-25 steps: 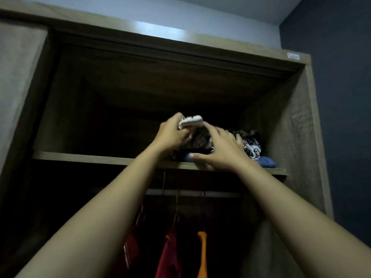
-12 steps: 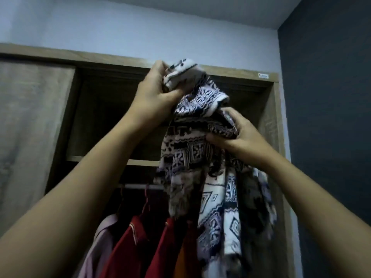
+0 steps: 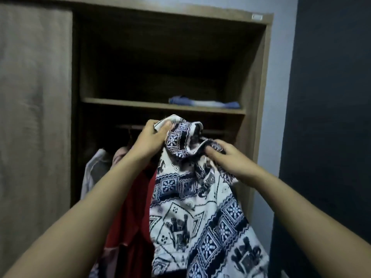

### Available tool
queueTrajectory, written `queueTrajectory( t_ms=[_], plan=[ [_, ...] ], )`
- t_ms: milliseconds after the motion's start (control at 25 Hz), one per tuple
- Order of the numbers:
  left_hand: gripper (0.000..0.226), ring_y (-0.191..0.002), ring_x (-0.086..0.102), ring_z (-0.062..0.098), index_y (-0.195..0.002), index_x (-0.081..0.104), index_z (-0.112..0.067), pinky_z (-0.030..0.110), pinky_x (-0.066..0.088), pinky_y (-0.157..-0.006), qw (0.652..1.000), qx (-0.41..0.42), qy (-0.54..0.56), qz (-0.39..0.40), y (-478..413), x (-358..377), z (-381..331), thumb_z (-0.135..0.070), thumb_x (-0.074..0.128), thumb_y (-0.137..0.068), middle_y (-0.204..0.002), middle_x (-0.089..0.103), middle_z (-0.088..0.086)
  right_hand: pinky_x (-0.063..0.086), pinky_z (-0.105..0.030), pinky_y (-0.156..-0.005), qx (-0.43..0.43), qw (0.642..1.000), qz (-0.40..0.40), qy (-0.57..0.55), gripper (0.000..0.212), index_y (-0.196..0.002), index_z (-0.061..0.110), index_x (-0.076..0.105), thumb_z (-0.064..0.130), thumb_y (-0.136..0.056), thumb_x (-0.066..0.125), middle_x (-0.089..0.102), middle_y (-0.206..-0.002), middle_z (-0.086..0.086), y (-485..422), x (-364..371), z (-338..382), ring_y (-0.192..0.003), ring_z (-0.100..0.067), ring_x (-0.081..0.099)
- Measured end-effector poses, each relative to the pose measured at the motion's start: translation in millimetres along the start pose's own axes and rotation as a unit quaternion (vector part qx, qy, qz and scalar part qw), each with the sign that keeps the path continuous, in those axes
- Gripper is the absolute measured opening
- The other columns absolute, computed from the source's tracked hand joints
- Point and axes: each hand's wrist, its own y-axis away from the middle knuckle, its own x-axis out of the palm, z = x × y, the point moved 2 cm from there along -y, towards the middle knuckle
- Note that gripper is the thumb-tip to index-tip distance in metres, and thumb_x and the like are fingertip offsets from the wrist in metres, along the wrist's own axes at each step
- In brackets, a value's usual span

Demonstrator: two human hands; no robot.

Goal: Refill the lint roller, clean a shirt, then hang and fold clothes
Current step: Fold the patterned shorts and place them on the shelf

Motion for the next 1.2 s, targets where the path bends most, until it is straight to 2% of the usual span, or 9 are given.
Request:
queueTrajectory(
  t_ms=[160, 320, 400, 520, 640, 800, 1000, 1080, 1200],
  plan=[
    [0.068, -0.097, 0.061, 0.025, -0.122, 0.033, -0.027, 0.042, 0.05, -0.089, 0.98, -0.179, 0.055, -0.065, 44.9, 5.0, 48.9, -0.077, 0.034, -0.076, -0.122, 0.051, 0.01, 0.046, -0.031, -0.088, 0.057, 0.989, -0.097, -0.099, 0.023, -0.111, 0.013, 0.057, 0.026, -0.096, 0.047, 0.064, -0.112, -0.008, -0.5, 10.9, 4.0, -0.1, -0.018, 0.059],
    [0.079, -0.127, 0.037, 0.006, -0.14, 0.021, -0.029, 0.017, 0.029, -0.104, 1.0, -0.01, -0.009, 0.028, 136.6, 13.3, 71.9, -0.074, 0.038, -0.077, -0.14, 0.028, -0.005, 0.045, -0.029, -0.088, 0.063, 0.975, -0.177, -0.115, 0.023, -0.111, 0.013, 0.052, 0.029, -0.096, 0.045, 0.061, -0.109, -0.007, -10.8, 4.0, 20.0, -0.104, -0.022, 0.059],
    [0.1, -0.136, 0.024, 0.006, -0.144, 0.014, -0.029, 0.024, 0.022, -0.111, 0.997, 0.012, -0.024, 0.076, 164.5, 20.2, 86.1, -0.084, 0.042, -0.065, -0.145, 0.021, -0.008, 0.042, -0.029, -0.091, 0.062, 0.973, -0.196, -0.103, 0.032, -0.122, 0.011, 0.048, 0.031, -0.097, 0.042, 0.057, -0.122, -0.01, -18.4, -0.4, 26.4, -0.11, -0.022, 0.056],
    [0.103, -0.139, 0.026, 0.019, -0.148, 0.011, -0.02, 0.036, 0.02, -0.115, 0.979, -0.196, 0.057, -0.025, 148.9, 16.0, 118.2, -0.08, 0.043, -0.072, -0.153, 0.022, 0.006, 0.044, -0.02, -0.086, 0.05, 0.976, -0.199, -0.076, 0.041, -0.134, 0.015, 0.04, 0.033, -0.098, 0.04, 0.054, -0.127, -0.004, -29.5, -6.2, 32.8, -0.115, -0.019, 0.053],
    [0.075, -0.127, 0.044, 0.025, -0.145, 0.019, -0.022, 0.041, 0.032, -0.11, 0.928, -0.305, 0.215, -0.023, 137.5, 21.5, 140.1, -0.06, 0.047, -0.088, -0.145, 0.038, 0.007, 0.048, -0.01, -0.077, 0.018, 0.979, -0.199, -0.047, 0.034, -0.128, 0.017, 0.046, 0.03, -0.097, 0.041, 0.057, -0.115, 0.001, -33.3, -7.9, 34.2, -0.106, -0.015, 0.056],
    [0.049, -0.079, 0.063, 0.015, -0.133, 0.034, -0.023, 0.03, 0.053, -0.074, 0.927, -0.241, 0.286, 0.02, 130.1, 15.4, 127.1, -0.018, 0.058, -0.091, -0.101, 0.064, 0.006, 0.047, -0.045, -0.097, 0.019, 0.98, -0.198, 0.007, 0.028, -0.12, 0.02, 0.048, 0.031, -0.095, 0.044, 0.061, -0.118, -0.003, -31.0, -9.9, 17.7, -0.108, -0.022, 0.059],
    [0.04, -0.07, 0.061, 0.014, -0.109, 0.049, -0.04, 0.028, 0.049, -0.065, 0.995, -0.068, 0.058, 0.054, 111.4, -23.8, 97.7, -0.023, 0.072, -0.081, -0.078, 0.065, -0.001, 0.048, -0.039, -0.088, 0.087, 0.971, -0.158, 0.158, 0.034, -0.114, 0.019, 0.048, 0.044, -0.091, 0.047, 0.06, -0.115, -0.006, -17.0, -18.4, -5.4, -0.105, -0.027, 0.058],
    [0.035, -0.061, 0.057, 0.003, -0.104, 0.05, -0.038, 0.026, 0.047, -0.064, 0.997, -0.012, -0.043, 0.058, 101.0, -27.5, 74.7, -0.025, 0.072, -0.08, -0.07, 0.064, -0.007, 0.045, -0.043, -0.094, 0.14, 0.921, -0.089, 0.352, 0.055, -0.125, 0.019, 0.045, 0.057, -0.085, 0.048, 0.053, -0.124, -0.013, -9.2, -10.3, -16.9, -0.114, -0.033, 0.053],
    [0.03, -0.057, 0.055, -0.003, -0.101, 0.052, -0.027, 0.019, 0.045, -0.062, 0.991, -0.002, -0.106, 0.077, 92.2, -6.2, 45.4, -0.021, 0.071, -0.079, -0.067, 0.058, -0.009, 0.045, -0.045, -0.096, 0.125, 0.914, 0.002, 0.385, 0.055, -0.128, 0.021, 0.044, 0.052, -0.084, 0.054, 0.05, -0.129, -0.011, 6.6, 21.1, -30.8, -0.118, -0.03, 0.05]
  ],
)
